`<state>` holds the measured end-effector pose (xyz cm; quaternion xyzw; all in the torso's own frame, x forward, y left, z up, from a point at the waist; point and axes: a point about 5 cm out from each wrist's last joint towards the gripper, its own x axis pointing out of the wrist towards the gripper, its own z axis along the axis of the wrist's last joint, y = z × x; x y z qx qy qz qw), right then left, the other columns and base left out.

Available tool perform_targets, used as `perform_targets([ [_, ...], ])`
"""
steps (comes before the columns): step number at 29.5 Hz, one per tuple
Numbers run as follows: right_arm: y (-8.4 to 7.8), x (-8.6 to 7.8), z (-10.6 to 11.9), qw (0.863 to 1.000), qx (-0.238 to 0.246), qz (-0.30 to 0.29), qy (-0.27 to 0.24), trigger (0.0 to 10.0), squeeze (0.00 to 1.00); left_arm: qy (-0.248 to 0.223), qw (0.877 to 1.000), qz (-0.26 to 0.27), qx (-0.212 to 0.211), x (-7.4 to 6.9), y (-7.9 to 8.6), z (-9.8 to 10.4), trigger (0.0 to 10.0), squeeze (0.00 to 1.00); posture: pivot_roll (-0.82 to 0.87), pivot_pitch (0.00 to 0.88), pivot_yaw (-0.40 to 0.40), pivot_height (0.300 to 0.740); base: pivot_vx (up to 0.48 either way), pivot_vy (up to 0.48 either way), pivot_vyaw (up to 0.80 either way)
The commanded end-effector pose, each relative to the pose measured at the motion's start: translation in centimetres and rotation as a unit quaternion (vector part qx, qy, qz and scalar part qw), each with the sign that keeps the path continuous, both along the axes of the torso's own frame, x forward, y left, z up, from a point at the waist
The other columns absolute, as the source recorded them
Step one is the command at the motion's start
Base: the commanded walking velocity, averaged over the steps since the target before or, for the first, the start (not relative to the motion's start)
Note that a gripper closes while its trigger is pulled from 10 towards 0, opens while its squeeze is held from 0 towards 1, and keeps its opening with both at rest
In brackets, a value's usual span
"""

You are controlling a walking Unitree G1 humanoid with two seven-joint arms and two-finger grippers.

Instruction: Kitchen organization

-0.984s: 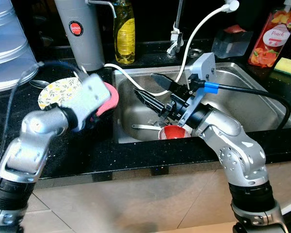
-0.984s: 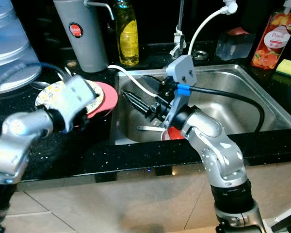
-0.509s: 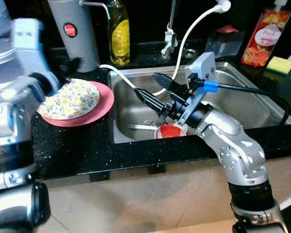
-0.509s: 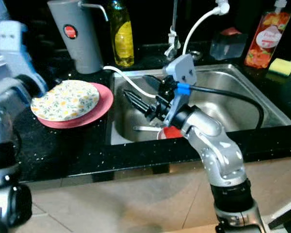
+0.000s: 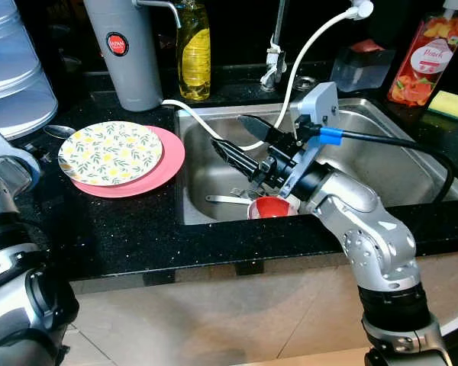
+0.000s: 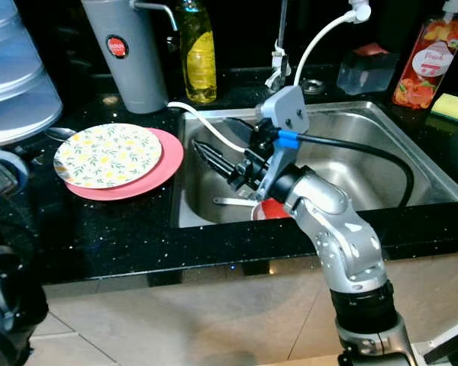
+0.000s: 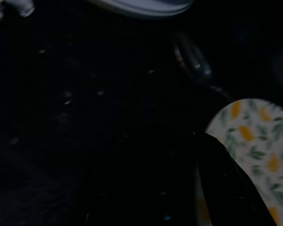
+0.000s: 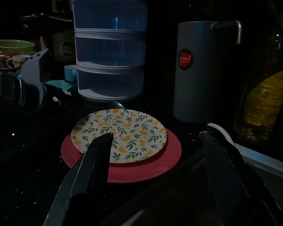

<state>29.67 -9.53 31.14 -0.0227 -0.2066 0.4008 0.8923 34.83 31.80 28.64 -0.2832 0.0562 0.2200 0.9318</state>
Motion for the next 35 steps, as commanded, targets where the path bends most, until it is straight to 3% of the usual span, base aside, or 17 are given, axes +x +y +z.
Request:
perform_targets([
  [1,-0.1,0.0,0.0,1.000,0.005,-0.001,0.002,10.0,0.00,-0.031,0.999,-0.010,-0.022,0.0,0.3,1.0,10.0,0.00,-0.06,0.149,0.044,0.740,0.000,0.000,0.00],
  [3,-0.1,0.1,0.0,1.000,0.005,0.000,0.002,10.0,0.00,-0.038,0.999,-0.017,-0.024,0.0,0.1,1.2,10.0,0.00,-0.06,0.149,0.044,0.740,0.000,0.000,0.00],
  [7,0.0,0.1,0.1,1.000,0.006,0.001,0.001,10.0,0.00,-0.076,0.992,-0.072,-0.070,0.6,-1.0,1.9,10.0,0.00,-0.06,0.146,0.040,0.740,0.000,0.000,0.00],
  [11,-0.1,0.1,0.1,1.000,0.006,0.000,0.000,10.0,0.00,-0.049,0.992,-0.064,-0.096,0.9,-1.2,1.1,10.0,0.00,-0.06,0.145,0.041,0.740,0.000,0.000,0.00],
  [16,-0.1,0.1,0.1,1.000,0.005,-0.004,0.000,10.0,0.00,-0.033,0.993,-0.050,-0.097,1.0,-1.2,0.5,10.0,0.00,-0.06,0.145,0.041,0.740,0.000,0.000,0.00],
  [18,-0.1,0.1,0.1,1.000,0.006,-0.006,0.001,10.0,0.00,-0.026,0.995,-0.046,-0.087,1.1,-1.1,0.4,9.8,0.00,-0.06,0.145,0.043,0.740,0.000,0.000,0.00],
  [19,-0.1,0.1,0.1,1.000,0.006,-0.006,0.001,10.0,0.00,-0.018,0.997,-0.039,-0.061,1.1,-1.0,0.5,9.7,0.00,-0.06,0.144,0.043,0.740,0.000,0.000,0.00],
  [28,-0.1,0.2,0.0,1.000,0.008,-0.004,0.004,10.0,0.00,-0.016,0.996,-0.048,-0.079,1.2,-0.9,-0.4,9.7,0.00,-0.06,0.144,0.042,0.740,0.000,0.000,0.00],
  [35,0.0,0.2,-0.2,1.000,0.008,-0.003,0.010,10.0,0.00,0.000,0.998,-0.031,-0.059,1.0,-0.4,-1.3,9.3,0.00,-0.06,0.144,0.042,0.740,0.000,0.000,0.00],
])
